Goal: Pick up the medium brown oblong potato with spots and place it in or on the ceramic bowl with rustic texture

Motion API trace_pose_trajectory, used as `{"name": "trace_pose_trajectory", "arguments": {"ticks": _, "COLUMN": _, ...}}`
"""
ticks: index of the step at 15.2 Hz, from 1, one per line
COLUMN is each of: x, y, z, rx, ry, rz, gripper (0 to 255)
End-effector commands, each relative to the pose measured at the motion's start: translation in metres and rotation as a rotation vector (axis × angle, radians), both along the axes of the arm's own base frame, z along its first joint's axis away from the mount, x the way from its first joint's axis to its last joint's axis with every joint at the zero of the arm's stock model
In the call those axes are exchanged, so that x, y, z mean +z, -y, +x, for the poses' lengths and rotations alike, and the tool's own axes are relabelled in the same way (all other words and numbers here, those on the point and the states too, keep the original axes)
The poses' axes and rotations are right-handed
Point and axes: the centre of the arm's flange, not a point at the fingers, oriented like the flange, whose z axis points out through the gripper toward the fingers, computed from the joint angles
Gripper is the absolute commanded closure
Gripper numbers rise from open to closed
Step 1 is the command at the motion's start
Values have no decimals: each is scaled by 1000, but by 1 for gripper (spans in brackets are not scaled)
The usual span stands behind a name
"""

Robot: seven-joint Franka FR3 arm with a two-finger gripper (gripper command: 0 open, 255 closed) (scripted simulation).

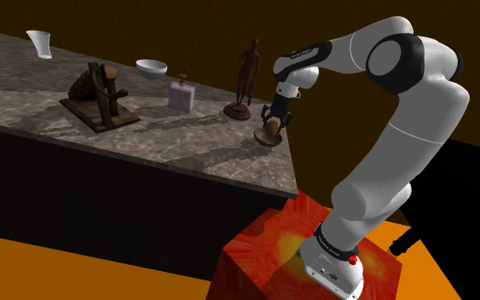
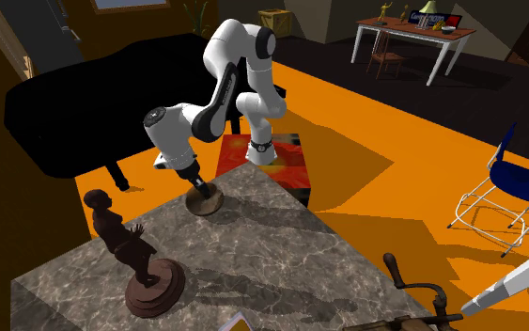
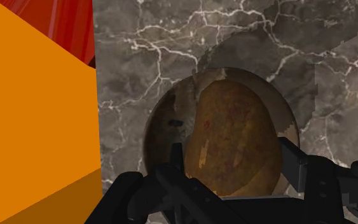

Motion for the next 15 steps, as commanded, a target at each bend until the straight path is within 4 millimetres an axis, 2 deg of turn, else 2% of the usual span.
{"name": "trace_pose_trajectory", "arguments": {"ticks": 1, "x": 0, "y": 0, "z": 0, "rx": 0, "ry": 0, "rz": 0, "gripper": 255}}
{"name": "trace_pose_trajectory", "arguments": {"ticks": 3, "x": 0, "y": 0, "z": 0, "rx": 0, "ry": 0, "rz": 0, "gripper": 255}}
{"name": "trace_pose_trajectory", "arguments": {"ticks": 4, "x": 0, "y": 0, "z": 0, "rx": 0, "ry": 0, "rz": 0, "gripper": 0}}
{"name": "trace_pose_trajectory", "arguments": {"ticks": 9, "x": 0, "y": 0, "z": 0, "rx": 0, "ry": 0, "rz": 0, "gripper": 0}}
{"name": "trace_pose_trajectory", "arguments": {"ticks": 13, "x": 49, "y": 10, "z": 3, "rx": 0, "ry": 0, "rz": 0, "gripper": 0}}
{"name": "trace_pose_trajectory", "arguments": {"ticks": 15, "x": 49, "y": 10, "z": 3, "rx": 0, "ry": 0, "rz": 0, "gripper": 0}}
